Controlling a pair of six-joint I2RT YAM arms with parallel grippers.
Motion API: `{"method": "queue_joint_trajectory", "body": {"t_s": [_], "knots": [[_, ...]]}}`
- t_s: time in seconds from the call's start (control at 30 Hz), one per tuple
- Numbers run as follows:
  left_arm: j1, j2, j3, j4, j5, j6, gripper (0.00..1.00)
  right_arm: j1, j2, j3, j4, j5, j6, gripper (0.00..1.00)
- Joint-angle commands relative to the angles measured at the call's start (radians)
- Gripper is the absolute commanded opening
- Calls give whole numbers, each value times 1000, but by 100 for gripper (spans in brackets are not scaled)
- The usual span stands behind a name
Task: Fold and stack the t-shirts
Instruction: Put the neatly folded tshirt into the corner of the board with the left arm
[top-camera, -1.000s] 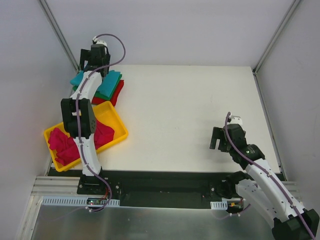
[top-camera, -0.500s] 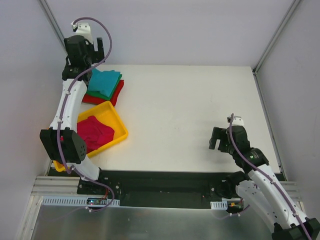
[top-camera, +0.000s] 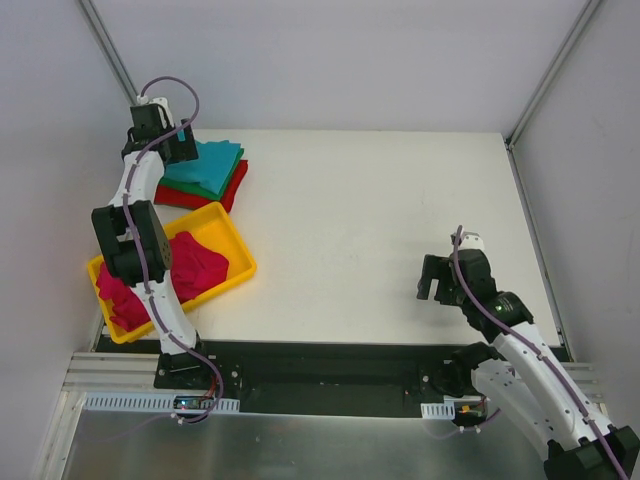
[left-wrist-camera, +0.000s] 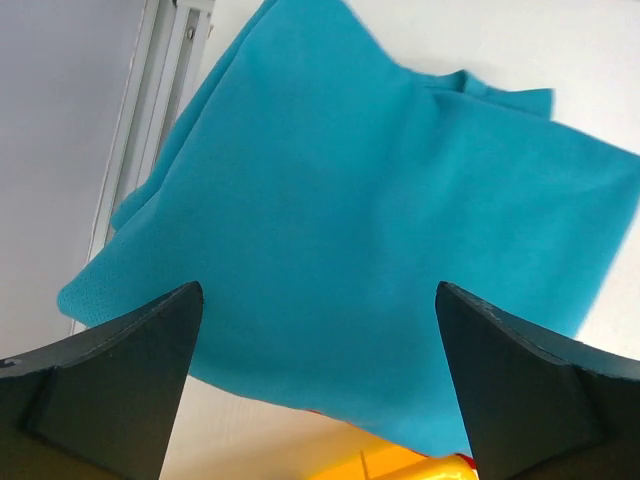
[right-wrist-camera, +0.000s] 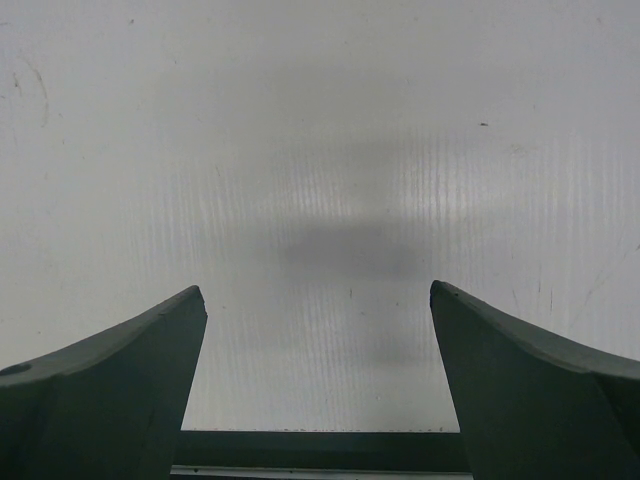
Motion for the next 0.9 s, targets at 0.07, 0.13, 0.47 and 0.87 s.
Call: {"method": "queue_joint_trajectory", "body": {"t_s": [0.07,0.13,0.47,0.87], "knots": [[23,70,16,12,50,-32,99,-7,-12,26,-23,11,6,96],[34,87,15,11,44,-38,99,-5,-17,26,-26,15,7,96],[80,55,-46,25,162,-55,99,-7,-31,22,-23,24,9,96],[-14,-435,-34,-75,29,-293,99,-5,-81,22,-8,44,18,96]]}}
